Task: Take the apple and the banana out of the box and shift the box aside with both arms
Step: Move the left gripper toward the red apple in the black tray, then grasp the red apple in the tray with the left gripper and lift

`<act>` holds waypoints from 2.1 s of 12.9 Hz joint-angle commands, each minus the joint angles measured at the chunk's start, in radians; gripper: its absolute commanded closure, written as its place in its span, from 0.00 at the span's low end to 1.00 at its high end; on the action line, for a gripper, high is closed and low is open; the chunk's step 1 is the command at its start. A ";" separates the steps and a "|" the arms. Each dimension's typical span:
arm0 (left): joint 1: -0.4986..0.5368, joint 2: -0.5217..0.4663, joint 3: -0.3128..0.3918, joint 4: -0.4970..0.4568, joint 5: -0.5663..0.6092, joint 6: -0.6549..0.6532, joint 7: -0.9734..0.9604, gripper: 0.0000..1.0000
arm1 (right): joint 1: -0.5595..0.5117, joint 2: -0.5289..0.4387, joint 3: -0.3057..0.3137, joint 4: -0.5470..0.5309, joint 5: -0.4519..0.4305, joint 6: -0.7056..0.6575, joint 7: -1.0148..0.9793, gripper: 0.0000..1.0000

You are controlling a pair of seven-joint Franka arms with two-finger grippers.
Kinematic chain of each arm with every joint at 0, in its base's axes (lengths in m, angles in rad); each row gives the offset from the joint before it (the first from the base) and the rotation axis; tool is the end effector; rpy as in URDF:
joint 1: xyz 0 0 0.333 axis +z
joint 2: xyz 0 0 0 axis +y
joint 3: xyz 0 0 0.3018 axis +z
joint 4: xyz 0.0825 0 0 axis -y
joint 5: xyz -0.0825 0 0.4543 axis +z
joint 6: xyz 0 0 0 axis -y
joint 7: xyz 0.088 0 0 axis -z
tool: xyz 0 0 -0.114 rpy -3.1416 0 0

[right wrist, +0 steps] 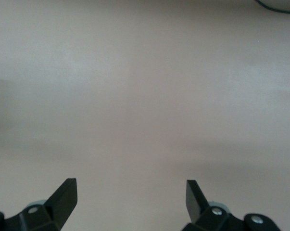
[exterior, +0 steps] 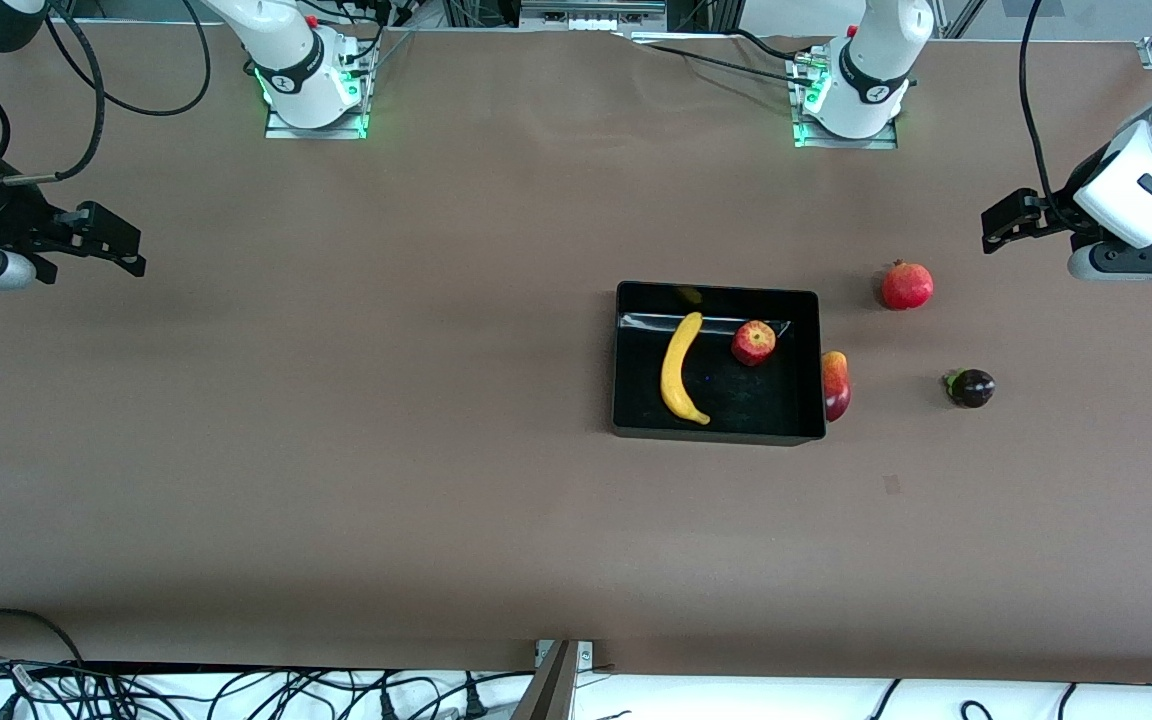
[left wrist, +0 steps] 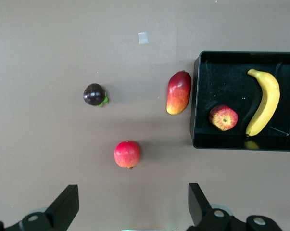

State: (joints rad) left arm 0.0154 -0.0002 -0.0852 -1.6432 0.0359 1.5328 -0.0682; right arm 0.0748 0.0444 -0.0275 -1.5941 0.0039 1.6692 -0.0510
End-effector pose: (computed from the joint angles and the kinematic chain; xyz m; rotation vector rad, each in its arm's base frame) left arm 0.6152 -0.0388 0.5614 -3.0937 0.0034 0.1664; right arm 0.6454 0.0313 0.5712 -3.1349 -0.1538 -0.0482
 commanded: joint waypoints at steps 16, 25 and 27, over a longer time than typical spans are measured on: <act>-0.181 0.281 -0.028 0.031 -0.018 0.146 -0.223 0.00 | -0.004 -0.003 0.005 0.010 -0.001 0.004 -0.013 0.00; -0.331 0.341 -0.028 -0.499 0.024 0.910 -0.394 0.00 | -0.004 -0.001 0.003 0.010 -0.001 0.004 -0.013 0.00; -0.331 0.365 -0.028 -0.564 0.035 1.031 -0.400 0.00 | -0.004 -0.001 0.003 0.010 -0.001 0.004 -0.013 0.00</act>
State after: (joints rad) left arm -0.3077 0.3734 -0.1228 -2.1383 0.0422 2.4733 -0.4484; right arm 0.0750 0.0441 -0.0268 -1.5936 0.0039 1.6767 -0.0529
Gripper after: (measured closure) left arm 0.000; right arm 0.000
